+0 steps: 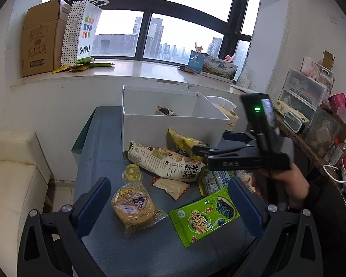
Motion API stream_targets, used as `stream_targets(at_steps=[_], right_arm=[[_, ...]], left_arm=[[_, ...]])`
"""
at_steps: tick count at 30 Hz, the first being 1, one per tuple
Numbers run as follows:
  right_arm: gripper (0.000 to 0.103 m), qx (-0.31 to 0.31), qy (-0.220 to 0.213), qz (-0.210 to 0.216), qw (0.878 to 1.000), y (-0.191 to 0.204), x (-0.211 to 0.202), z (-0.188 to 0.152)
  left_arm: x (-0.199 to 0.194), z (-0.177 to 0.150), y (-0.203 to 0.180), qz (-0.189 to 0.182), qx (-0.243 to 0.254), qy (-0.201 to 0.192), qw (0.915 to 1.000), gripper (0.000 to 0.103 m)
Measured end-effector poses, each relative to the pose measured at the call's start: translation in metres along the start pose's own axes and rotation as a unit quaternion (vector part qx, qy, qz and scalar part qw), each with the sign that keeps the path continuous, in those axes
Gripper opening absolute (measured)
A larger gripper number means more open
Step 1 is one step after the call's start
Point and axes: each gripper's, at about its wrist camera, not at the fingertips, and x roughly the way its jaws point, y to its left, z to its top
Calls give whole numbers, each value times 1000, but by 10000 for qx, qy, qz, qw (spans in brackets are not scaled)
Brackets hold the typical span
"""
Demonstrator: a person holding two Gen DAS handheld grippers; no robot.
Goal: Organize snacks
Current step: 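Grasp the yellow chip bag with the right tool and lift it, then carry the yellow bag to the box with the right tool while the left carries the cream bag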
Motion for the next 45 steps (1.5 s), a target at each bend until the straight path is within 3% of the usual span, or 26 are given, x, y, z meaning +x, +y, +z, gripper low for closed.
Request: stream_targets(at_steps=[4,5,6,7,8,14,22,29,36,39,40,41,43,45], right_arm=[[103,134,295,112,9994,-4,29,3],[98,165,325,119,9993,-5,33,2],[88,202,384,170,9989,-7,37,1],[47,282,451,200,9984,-9,40,0],[36,369,507,301,9976,-13,42,-1],[33,688,108,575,9959,-30,11,-8],[33,930,-988,579,9891,-49,-92,-26],[33,1167,-1481,331,9815,-54,-145,-57],[33,1154,-1546,110,9812,-59,-163,-74],[33,1231,-1536,119,9804,-62,-163,-76],[33,1214,-1518,122,9809,-61,-163,-77],[33,1193,-1492,135,9815,-60,-161,-78],[33,1180,-1455,159,9822,-58,-159,-79],[33,1145,-1437,211,9828,-55,-157,-80]], left_arm=[[2,-2,5,-7,-93,45,9999,103],[3,-2,6,-13,-117,56,9999,103],[4,-3,7,-8,-142,72,9999,103],[4,-3,8,-1,-158,83,9998,103],[5,-4,9,6,-174,97,9998,103],[10,-4,11,17,-270,155,9995,103],[42,2,6,-168,-728,495,9960,103],[108,20,9,-201,-1620,937,9821,103],[181,22,25,454,-2583,1495,9533,103],[203,20,25,592,-2650,1730,9467,102],[208,18,23,660,-2606,1743,9473,99],[210,15,23,735,-2560,1750,9479,87],[213,7,22,466,-2566,1802,9484,64],[205,5,19,344,-2421,1614,9561,56]])
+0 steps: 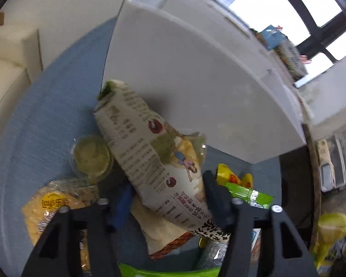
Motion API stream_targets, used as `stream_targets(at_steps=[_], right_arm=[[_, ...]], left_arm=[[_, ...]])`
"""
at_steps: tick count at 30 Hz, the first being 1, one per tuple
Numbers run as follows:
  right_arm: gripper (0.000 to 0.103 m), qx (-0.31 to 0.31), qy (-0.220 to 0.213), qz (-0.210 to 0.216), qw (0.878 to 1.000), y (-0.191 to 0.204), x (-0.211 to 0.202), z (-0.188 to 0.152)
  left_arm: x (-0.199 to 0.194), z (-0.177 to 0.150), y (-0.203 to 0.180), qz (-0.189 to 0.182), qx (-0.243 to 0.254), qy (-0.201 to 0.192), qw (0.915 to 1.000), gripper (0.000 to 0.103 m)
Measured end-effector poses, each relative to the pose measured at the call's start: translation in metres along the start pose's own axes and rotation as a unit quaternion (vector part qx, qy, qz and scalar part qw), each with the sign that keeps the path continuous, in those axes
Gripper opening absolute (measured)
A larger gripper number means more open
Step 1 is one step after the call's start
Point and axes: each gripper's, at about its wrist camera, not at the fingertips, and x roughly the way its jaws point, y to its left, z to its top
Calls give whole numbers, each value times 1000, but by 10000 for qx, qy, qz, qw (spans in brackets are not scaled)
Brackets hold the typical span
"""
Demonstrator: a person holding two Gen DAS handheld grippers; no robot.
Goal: Organize snacks
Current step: 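Carry the yellow bag to the box with the right tool while the left carries the cream bag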
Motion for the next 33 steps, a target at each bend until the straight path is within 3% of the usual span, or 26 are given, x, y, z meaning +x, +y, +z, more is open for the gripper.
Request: stream_targets(at_steps=[4,10,14,17,25,29,33], right_arm=[[33,-25,73,21,10000,4,5,-3],[33,-72,156,86,9998,13,15,-5],[33,-121,199,157,9996,19,23,-4],[33,-59,201,264,9994,21,32,1],[33,115,-112,259,9995,11,61,61],[33,294,-361,22,9989,3,87,100],[33,402,-258,-236,9986,-5,129,132]], left_arm=[[-37,-15,-7,-284,638,-544,9961,48],[-100,-36,-20,-415,1641,-1417,9753,46],[-137,-32,-28,-615,1948,-1821,9618,46],[-152,-19,-29,-723,2023,-1931,9574,46],[-147,56,-58,-657,2267,-2037,9501,46],[-129,101,-76,-332,2480,-2050,9463,46],[-95,146,-91,121,2721,-1824,9447,46]])
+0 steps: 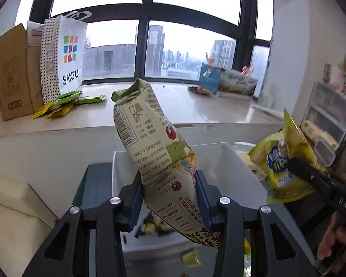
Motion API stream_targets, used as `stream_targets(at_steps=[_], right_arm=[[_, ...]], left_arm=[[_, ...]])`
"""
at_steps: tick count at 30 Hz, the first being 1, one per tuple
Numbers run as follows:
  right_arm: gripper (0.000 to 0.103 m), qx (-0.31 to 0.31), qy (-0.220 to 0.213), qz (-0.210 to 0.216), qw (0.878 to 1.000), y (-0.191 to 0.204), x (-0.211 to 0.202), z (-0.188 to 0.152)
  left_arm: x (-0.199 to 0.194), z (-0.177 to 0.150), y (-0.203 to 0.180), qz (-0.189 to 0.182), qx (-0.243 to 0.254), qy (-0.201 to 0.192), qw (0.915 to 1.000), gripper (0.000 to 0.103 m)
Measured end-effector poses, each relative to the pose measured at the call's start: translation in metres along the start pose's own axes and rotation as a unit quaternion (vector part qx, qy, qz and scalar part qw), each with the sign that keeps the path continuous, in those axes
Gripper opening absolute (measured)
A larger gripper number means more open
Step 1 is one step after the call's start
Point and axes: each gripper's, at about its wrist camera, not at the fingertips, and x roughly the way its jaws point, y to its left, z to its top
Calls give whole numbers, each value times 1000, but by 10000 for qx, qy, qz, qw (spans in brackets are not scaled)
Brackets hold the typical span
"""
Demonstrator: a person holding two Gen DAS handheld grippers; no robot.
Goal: Organize snacks
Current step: 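Carry the yellow bag to the box with the right tool while the left carries the cream bag, then open both tools to drop the bags into the box and withdraw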
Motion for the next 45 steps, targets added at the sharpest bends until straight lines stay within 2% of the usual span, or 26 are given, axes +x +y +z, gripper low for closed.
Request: stream_targets(at_steps=[3,6,7,8,9,10,12,15,19,22,28,35,39,41,45], right_arm=[[33,-102,268,-223,9993,-4,41,15],[34,-148,546,-361,9977,-10,74,19],[39,-96,605,-402,9973,-13,83,20],[66,-53,620,-416,9972,-16,89,21],[85,-7,707,-449,9965,-19,98,21],[103,39,818,-496,9954,-21,104,20],[103,87,978,-489,9940,-24,108,16],[103,-198,900,-443,9948,-15,102,11],[103,-455,747,-569,9945,-7,92,10],[103,-385,655,-429,9962,-4,79,12],[103,-653,314,-355,9967,7,36,11],[103,-633,-64,26,9980,10,-35,-6],[103,-847,-144,-18,9963,13,-67,-27],[103,-828,-77,168,9964,13,-77,-37],[103,-718,-24,198,9972,8,-95,-65]], left_arm=[[38,13,3,163,213,410,9988,46],[70,12,3,272,331,796,9959,49],[78,12,4,323,362,889,9949,51],[91,12,5,378,410,1155,9917,67],[99,8,7,389,318,1391,9890,80],[105,7,11,337,123,1582,9868,103],[106,5,15,199,-66,1620,9866,103],[103,6,11,468,231,1513,9871,103],[90,3,10,283,132,1390,9898,103],[70,-1,8,332,141,1177,9924,103],[16,-8,9,95,52,687,9976,103],[-55,-38,-10,-270,247,211,9991,103],[-93,-60,-27,-383,408,-43,9984,103],[-104,-71,-33,-463,445,-97,9979,103],[-122,-97,-48,-620,504,-147,9967,103]])
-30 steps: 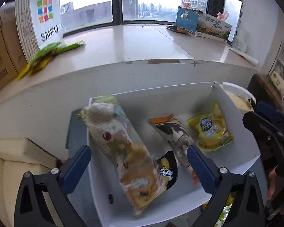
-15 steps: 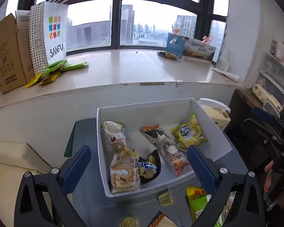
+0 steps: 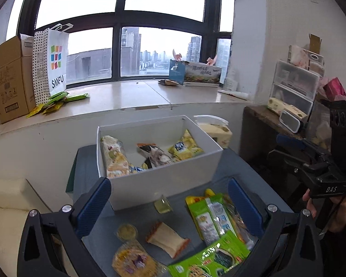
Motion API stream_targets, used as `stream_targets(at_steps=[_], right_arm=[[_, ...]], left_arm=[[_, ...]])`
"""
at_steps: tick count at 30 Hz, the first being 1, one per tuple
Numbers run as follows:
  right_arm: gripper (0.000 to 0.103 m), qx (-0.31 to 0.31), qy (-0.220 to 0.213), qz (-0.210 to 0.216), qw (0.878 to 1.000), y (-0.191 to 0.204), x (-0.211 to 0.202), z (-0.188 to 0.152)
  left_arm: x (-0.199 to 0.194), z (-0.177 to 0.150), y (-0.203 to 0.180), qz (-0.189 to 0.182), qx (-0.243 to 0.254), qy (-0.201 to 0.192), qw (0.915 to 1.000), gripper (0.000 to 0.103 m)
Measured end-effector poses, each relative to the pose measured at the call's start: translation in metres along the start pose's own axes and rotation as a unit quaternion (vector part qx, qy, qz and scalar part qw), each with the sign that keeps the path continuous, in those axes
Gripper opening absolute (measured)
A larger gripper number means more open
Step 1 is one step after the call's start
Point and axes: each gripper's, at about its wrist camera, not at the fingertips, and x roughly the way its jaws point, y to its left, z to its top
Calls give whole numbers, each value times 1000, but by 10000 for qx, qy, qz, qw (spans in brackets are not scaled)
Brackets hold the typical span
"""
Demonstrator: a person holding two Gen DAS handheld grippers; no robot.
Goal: Organize snacks
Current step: 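Open both tools to drop the bags into the box and withdraw, then grasp the green seaweed pack with the left tool while the right grasps the green-white stick pack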
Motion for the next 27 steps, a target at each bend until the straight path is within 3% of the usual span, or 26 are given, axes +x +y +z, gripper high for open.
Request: stream_targets(at_steps=[9,16,21,24,27], right_arm=[[103,421,254,42,9988,-4,-40,-65],[103,549,309,62,9980,-8,-47,-78],[103,532,284,34,9982,-7,-50,-77],[103,501,296,-2,9983,-8,-54,-79],[103,471,292,-56,9984,-9,-59,-80]], left_arm=[[-19,-50,-10,-98,-417,196,9989,103],[-19,-65,-12,-154,-377,364,9985,103],[-8,-72,-34,-573,631,529,9950,103],[6,-83,-52,-909,1452,779,9821,103],[25,-95,-58,-1591,1842,1096,9637,103]])
